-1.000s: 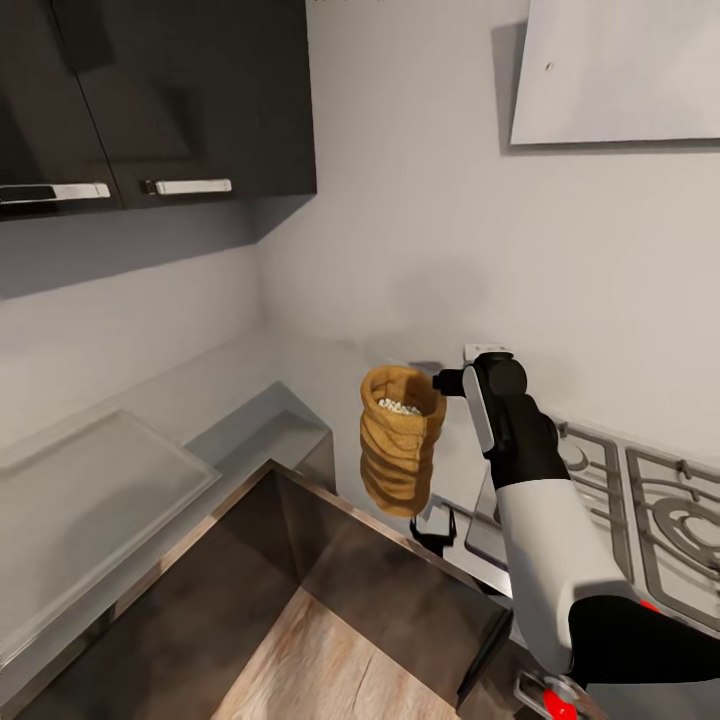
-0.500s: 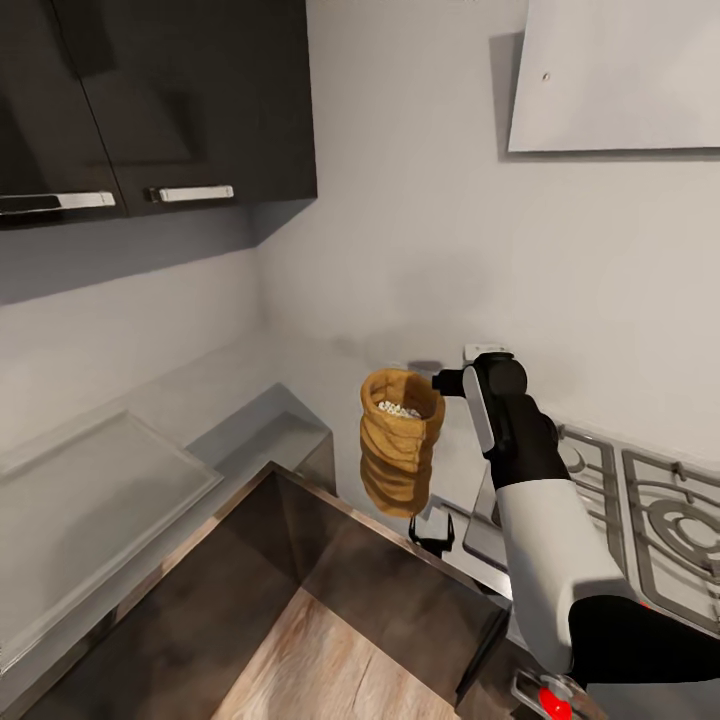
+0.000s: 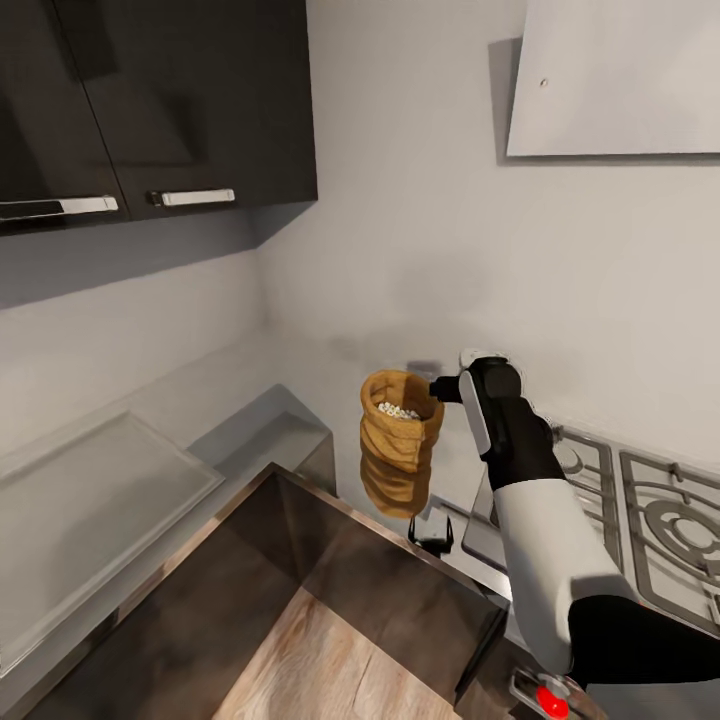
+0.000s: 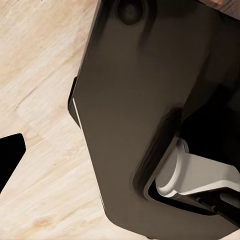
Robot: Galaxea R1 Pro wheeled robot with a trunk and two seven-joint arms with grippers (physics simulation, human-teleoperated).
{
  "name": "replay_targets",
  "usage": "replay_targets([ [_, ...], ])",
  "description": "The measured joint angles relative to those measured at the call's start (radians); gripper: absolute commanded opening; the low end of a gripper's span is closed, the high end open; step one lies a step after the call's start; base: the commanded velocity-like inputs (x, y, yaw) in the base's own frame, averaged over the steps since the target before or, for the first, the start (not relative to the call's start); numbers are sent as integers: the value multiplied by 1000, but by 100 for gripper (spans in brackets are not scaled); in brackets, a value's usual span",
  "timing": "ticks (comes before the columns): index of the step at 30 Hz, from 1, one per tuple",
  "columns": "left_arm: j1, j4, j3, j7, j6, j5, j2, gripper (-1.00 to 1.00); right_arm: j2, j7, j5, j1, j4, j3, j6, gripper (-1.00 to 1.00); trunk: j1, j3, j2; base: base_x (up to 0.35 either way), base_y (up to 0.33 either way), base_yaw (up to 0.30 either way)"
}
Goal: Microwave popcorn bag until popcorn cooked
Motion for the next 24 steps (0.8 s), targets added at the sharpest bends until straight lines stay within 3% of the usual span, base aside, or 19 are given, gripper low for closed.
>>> replay_targets([
  [5, 0, 0, 0, 0, 0, 0, 0, 100, 0, 9, -2, 0, 89, 0, -52, 100, 0, 0, 0, 0, 0, 0],
  [17, 0, 0, 0, -1, 0, 0, 1, 100, 5, 10, -4, 1, 120, 0, -150, 100, 0, 0, 0, 0, 0, 0],
  [24, 0, 0, 0, 0, -1, 1, 1, 100, 2, 11, 11, -11, 115, 14, -162, 100, 0, 0, 0, 0, 0, 0],
])
